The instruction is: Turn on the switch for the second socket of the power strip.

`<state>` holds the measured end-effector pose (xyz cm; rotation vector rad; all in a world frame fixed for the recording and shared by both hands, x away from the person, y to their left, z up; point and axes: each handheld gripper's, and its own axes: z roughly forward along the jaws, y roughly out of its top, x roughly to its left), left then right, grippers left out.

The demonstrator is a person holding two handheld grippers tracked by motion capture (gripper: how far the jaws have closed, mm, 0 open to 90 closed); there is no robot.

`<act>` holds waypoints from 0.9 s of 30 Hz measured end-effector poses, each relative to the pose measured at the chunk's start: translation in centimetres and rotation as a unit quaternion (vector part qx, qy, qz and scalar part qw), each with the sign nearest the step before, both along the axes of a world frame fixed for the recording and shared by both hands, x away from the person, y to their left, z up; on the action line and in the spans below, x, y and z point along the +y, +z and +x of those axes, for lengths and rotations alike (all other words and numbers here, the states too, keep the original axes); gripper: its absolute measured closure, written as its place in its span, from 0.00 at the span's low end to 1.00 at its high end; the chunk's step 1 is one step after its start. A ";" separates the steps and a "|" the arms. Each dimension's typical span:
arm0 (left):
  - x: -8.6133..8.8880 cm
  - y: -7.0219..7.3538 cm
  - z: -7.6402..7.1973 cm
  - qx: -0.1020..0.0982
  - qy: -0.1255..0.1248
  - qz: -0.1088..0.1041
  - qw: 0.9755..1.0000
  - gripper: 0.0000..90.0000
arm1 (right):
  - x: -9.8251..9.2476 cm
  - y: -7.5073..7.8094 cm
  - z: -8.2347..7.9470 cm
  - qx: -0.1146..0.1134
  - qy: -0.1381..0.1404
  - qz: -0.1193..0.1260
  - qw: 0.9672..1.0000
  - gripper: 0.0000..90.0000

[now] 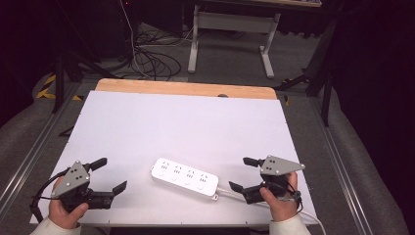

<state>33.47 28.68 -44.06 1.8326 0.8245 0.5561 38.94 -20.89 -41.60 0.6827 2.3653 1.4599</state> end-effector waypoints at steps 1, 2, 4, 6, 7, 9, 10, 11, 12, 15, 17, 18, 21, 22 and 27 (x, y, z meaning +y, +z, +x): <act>0.0 0.0 0.0 0.002 -0.002 -0.006 1.000 0.05 | -0.4 -0.2 0.0 0.002 -0.004 0.002 1.000 0.13; 0.1 0.0 0.0 -0.003 -0.004 -0.001 1.000 0.05 | -0.7 -0.5 0.1 0.003 -0.007 0.004 1.000 0.13; 0.2 0.0 -0.1 -0.002 -0.003 -0.008 1.000 0.04 | -1.4 -0.9 0.1 0.005 -0.015 0.004 1.000 0.13; 0.2 -0.1 -0.2 -0.004 -0.002 -0.008 1.000 0.04 | -2.0 -1.3 0.1 0.006 -0.022 0.006 1.000 0.12; 0.3 -0.1 -0.2 -0.007 -0.001 -0.007 1.000 0.04 | -2.3 -1.6 0.1 0.008 -0.025 0.008 1.000 0.12; 0.3 -0.2 -0.3 -0.009 0.001 -0.006 1.000 0.04 | -2.8 -2.1 0.1 0.014 -0.030 0.009 0.999 0.12; 0.3 -0.4 -0.3 -0.010 0.003 -0.009 1.000 0.03 | -3.0 -2.3 0.2 0.018 -0.033 0.009 0.999 0.12; 0.3 -0.4 -0.4 -0.009 0.006 -0.007 1.000 0.03 | -3.2 -2.5 0.2 0.020 -0.036 0.010 0.999 0.12; 0.3 -0.5 -0.4 -0.012 0.007 -0.005 1.000 0.03 | -3.5 -2.8 0.2 0.023 -0.038 0.013 0.999 0.12; 0.4 -0.7 -0.4 -0.010 0.008 -0.009 1.000 0.03 | -4.1 -3.3 0.1 0.029 -0.044 0.016 0.998 0.12; 0.5 -0.7 -0.4 -0.007 0.007 -0.011 1.000 0.03 | -4.5 -3.7 0.1 0.032 -0.047 0.014 0.998 0.12; 0.6 -0.7 -0.5 -0.007 0.006 -0.009 1.000 0.03 | -4.7 -4.0 0.1 0.034 -0.047 0.014 0.998 0.12; 0.7 -0.8 -0.5 -0.008 0.007 -0.010 1.000 0.03 | -5.2 -4.8 0.0 0.039 -0.051 0.012 0.998 0.12; 0.8 -0.8 -0.4 -0.009 0.006 -0.008 1.000 0.03 | -5.4 -5.0 -0.1 0.041 -0.052 0.009 0.998 0.12; 1.0 -1.1 -0.5 -0.009 0.008 -0.001 1.000 0.03 | -5.9 -6.0 -0.5 0.050 -0.055 0.008 0.997 0.12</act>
